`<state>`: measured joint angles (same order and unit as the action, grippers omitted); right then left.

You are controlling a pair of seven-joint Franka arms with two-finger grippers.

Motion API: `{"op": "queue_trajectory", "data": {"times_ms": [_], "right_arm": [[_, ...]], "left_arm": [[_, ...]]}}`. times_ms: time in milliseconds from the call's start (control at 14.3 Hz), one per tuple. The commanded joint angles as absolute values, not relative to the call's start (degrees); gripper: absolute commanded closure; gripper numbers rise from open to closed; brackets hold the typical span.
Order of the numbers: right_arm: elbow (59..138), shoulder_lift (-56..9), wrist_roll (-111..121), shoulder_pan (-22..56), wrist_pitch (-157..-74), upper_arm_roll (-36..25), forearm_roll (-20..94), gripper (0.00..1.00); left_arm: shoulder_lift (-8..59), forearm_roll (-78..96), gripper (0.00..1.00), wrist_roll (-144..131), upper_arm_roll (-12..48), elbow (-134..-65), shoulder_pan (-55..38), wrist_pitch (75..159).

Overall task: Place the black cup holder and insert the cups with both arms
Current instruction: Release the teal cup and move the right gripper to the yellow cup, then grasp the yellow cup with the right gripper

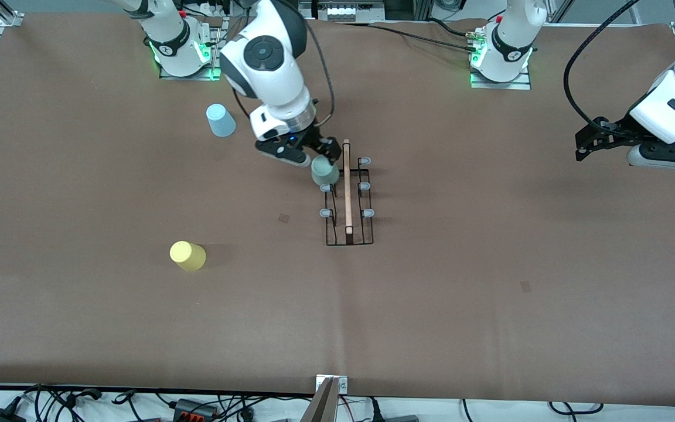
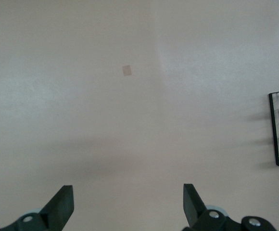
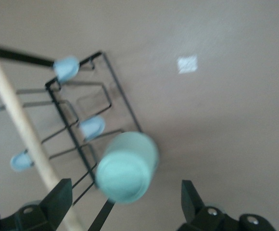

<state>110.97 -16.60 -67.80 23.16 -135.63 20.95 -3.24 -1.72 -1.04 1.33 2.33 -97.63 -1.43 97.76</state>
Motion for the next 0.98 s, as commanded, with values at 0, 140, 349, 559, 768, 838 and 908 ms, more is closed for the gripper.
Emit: {"op": "queue_trajectory", "data": {"times_ms": [0,140,349,559,768,838,908], "right_arm": [[110.7,-13.2,-54.7,15.5,-127.1,21.3,-4.0,0.00],[110.9,-13.0,-42.5,9.4,-123.7,20.6,-4.0,0.00],[110.7,-15.1,-25.8,2.0,-124.5,18.4,-4.0,0.00],[110.5,-18.9,-17.9,-1.7,-128.0,17.8,-8.9,0.00],[109.3,-23.8,-17.8,-2.6,-133.1,17.4,-16.6,0.00],[108.6,-25.1,-17.8,-2.9,-134.1,17.4,-18.2,0.00],[108.4,-26.5,-17.8,-2.9,-136.2,17.4,-19.4,0.00]], "left_arm": [[-1.6,-1.0,0.00,0.8,2.5,-96.5,-1.4,96.4],[-1.6,-1.0,0.00,0.8,2.5,-96.5,-1.4,96.4],[-1.6,-1.0,0.00,0.8,2.5,-96.5,-1.4,96.4],[-1.6,-1.0,0.00,0.8,2.5,-96.5,-1.4,96.3],[-1.6,-1.0,0.00,0.8,2.5,-96.3,-1.4,96.4],[-1.7,-1.0,0.00,0.8,2.5,-96.4,-1.4,96.3],[-1.6,-1.0,0.00,0.9,2.5,-96.3,-1.3,96.2]]}}
